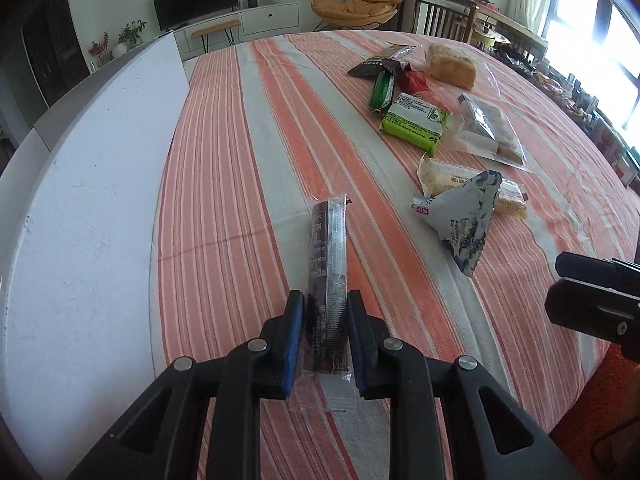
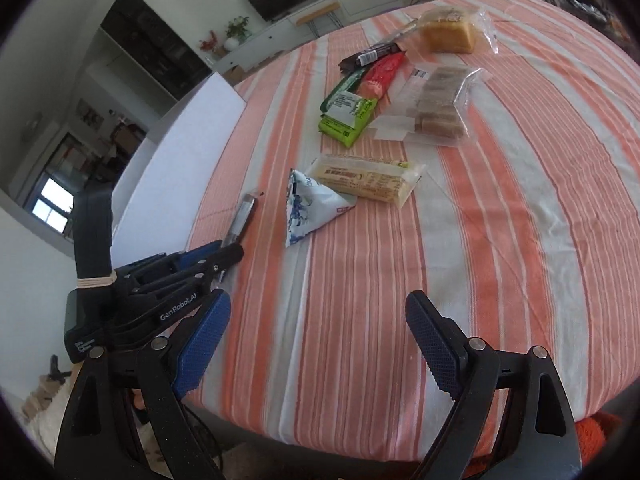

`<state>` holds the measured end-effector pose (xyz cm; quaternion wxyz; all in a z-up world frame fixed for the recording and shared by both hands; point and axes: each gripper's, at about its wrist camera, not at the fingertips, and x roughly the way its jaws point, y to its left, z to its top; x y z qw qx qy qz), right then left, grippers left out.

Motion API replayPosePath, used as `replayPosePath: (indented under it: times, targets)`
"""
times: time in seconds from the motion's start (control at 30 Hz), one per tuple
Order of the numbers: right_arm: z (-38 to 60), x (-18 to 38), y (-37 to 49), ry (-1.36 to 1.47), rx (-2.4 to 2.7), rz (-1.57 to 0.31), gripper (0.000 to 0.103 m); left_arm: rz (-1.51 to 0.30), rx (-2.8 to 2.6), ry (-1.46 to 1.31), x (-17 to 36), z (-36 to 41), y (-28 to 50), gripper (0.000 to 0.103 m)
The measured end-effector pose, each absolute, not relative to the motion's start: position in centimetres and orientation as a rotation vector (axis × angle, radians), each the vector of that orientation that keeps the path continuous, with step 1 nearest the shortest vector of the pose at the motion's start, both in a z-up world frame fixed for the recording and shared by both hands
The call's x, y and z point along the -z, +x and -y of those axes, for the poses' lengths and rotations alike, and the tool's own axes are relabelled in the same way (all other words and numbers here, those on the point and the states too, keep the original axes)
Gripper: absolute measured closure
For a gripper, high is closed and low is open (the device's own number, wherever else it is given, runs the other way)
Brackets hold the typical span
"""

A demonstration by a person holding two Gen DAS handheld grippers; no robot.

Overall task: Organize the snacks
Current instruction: 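Grasp the white-and-blue triangular packet with the right tool, then carry the stick and packet over the white box and open both tools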

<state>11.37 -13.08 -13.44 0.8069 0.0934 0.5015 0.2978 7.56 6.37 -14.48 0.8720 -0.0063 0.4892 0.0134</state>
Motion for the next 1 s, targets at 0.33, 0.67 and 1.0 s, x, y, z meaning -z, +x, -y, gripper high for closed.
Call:
replayPosePath:
  times: [0.33,0.67,1.0]
  targets:
    - [8.0,14.7,15.5,0.030,-0.545,-0.979,0.065,-1.003,0.008,-0.125,14.4,-7.9,7.3,0.085]
    - [17.3,13.7,12.1,0.446,-0.604,-1.032,0.069,-0.969,0.157,-0.362,11.7,-8.2,4.0,0.085]
    - [11.8,5.9,10.3,0.552,-0.852,-0.981,0.069,-0.733,0.163,-0.547,0.6,-15.3,-2.3,0.085]
